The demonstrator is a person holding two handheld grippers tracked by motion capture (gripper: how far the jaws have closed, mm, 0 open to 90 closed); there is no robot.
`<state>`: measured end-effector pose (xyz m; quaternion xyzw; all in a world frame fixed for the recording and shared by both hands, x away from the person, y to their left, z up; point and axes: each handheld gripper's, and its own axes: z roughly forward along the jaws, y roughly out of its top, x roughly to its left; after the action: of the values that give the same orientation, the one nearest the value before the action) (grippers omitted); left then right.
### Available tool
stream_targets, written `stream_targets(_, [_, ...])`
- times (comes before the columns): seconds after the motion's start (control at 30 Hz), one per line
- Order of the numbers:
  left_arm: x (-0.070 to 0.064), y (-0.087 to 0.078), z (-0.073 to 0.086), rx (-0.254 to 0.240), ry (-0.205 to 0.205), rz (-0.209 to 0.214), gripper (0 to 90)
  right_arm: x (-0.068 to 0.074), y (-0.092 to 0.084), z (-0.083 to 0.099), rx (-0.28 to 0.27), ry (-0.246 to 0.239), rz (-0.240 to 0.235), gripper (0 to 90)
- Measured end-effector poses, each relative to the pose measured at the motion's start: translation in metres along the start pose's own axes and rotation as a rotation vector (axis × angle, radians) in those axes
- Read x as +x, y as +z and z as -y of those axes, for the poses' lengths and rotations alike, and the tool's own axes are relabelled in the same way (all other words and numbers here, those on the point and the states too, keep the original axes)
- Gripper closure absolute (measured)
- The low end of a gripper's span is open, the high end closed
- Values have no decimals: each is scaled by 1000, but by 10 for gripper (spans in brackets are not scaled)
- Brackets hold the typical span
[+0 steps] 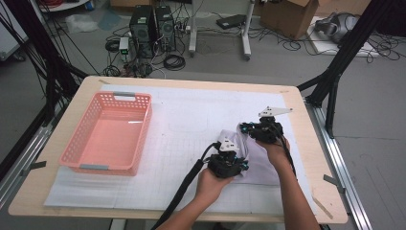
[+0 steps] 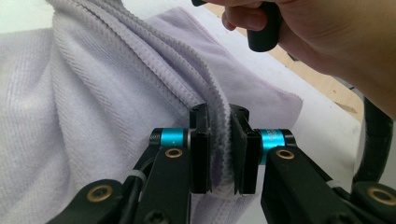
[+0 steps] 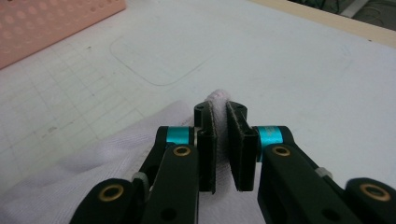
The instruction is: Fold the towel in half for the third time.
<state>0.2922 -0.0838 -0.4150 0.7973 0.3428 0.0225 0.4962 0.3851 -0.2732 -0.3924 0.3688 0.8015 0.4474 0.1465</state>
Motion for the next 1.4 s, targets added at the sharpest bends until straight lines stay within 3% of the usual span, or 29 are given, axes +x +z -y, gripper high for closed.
stream_targets(0.13, [-3,9,0,-11,-18,5,793,-3,-7,1,-8,-2,16,827])
stream_targets(0.27, [-4,15,1,-19,-26,25,762,-6,-10,4,21,-16,51,827])
stream_targets(0.3, [-5,15,1,-21,-20,41,720,-7,-10,5,29,-18,59,826])
stream_targets(0.4, [-5,8,3,-16,43,33,549,-13,-11,11,36,-4,63,825])
stream_targets(0.5, [0,-6,8,-67,76,28,448,-18,-11,18,37,16,68,825])
stream_targets(0.6, [10,-23,11,-121,84,18,418,-20,-12,21,34,30,80,825])
stream_targets(0.87, [57,-72,29,-172,35,-101,401,-27,-19,28,44,47,133,820])
stream_targets(0.93, [68,-81,35,-174,29,-127,401,-26,-20,31,41,62,142,783])
stream_targets(1.0, [76,-90,42,-171,15,-137,397,-25,-24,33,23,73,175,659])
stream_targets(1.03, [80,-94,45,-170,9,-133,396,-25,-27,34,12,85,190,606])
stream_targets(1.17, [88,-105,55,-175,21,-155,381,-22,-45,41,-18,109,220,556])
stream_targets(1.33, [97,-116,63,-183,17,-172,368,-8,-70,54,-35,95,244,565])
stream_targets(1.4, [100,-118,67,-186,18,-178,361,-1,-78,60,-57,115,217,597])
